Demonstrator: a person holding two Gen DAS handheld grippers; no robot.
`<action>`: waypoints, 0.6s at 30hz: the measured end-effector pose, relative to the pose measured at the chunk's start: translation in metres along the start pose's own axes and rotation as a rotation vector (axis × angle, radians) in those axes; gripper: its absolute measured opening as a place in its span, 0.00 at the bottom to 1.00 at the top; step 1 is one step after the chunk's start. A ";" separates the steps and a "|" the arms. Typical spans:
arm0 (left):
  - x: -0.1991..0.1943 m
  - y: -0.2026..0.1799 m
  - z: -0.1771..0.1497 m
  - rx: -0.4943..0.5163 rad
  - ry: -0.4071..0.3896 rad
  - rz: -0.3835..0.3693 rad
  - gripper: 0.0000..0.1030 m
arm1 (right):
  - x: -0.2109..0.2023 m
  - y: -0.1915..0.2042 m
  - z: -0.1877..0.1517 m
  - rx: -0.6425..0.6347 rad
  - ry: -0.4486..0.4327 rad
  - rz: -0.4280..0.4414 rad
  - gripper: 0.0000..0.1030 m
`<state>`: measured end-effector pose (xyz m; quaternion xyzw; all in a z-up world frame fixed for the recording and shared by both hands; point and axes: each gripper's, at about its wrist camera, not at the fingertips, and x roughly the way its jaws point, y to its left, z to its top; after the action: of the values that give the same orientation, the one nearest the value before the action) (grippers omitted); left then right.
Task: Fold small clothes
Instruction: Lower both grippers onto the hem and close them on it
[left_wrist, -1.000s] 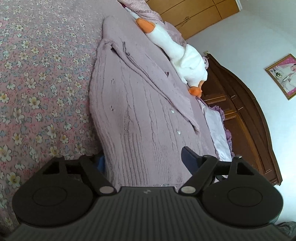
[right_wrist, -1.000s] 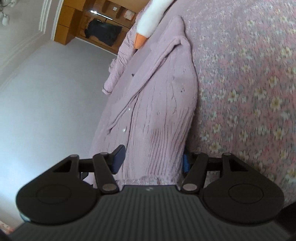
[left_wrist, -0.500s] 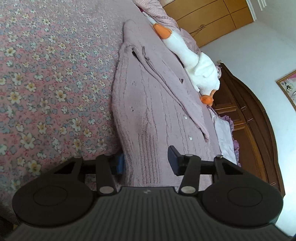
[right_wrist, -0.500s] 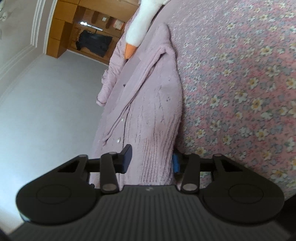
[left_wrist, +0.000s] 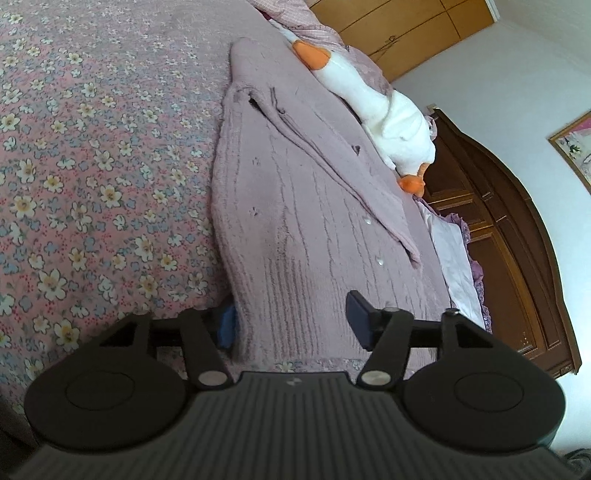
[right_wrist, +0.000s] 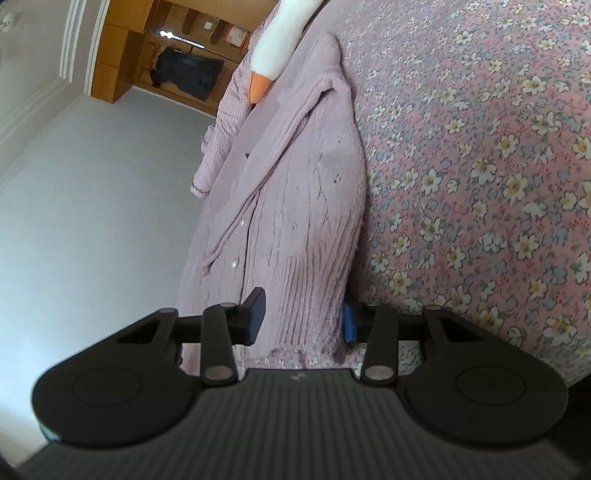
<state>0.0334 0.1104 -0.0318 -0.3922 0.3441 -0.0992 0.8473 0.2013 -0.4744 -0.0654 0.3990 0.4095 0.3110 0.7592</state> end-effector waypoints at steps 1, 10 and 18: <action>0.000 -0.001 0.000 0.003 0.000 0.007 0.65 | 0.000 0.000 0.000 0.002 0.001 0.000 0.41; 0.007 -0.005 0.004 0.014 -0.003 0.094 0.11 | 0.003 0.002 0.002 0.004 -0.001 -0.001 0.34; -0.012 0.004 0.006 -0.063 -0.061 0.013 0.10 | -0.001 -0.001 0.003 -0.003 -0.025 -0.041 0.11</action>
<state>0.0279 0.1220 -0.0254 -0.4193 0.3236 -0.0708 0.8453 0.2036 -0.4767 -0.0653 0.3932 0.4077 0.2908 0.7711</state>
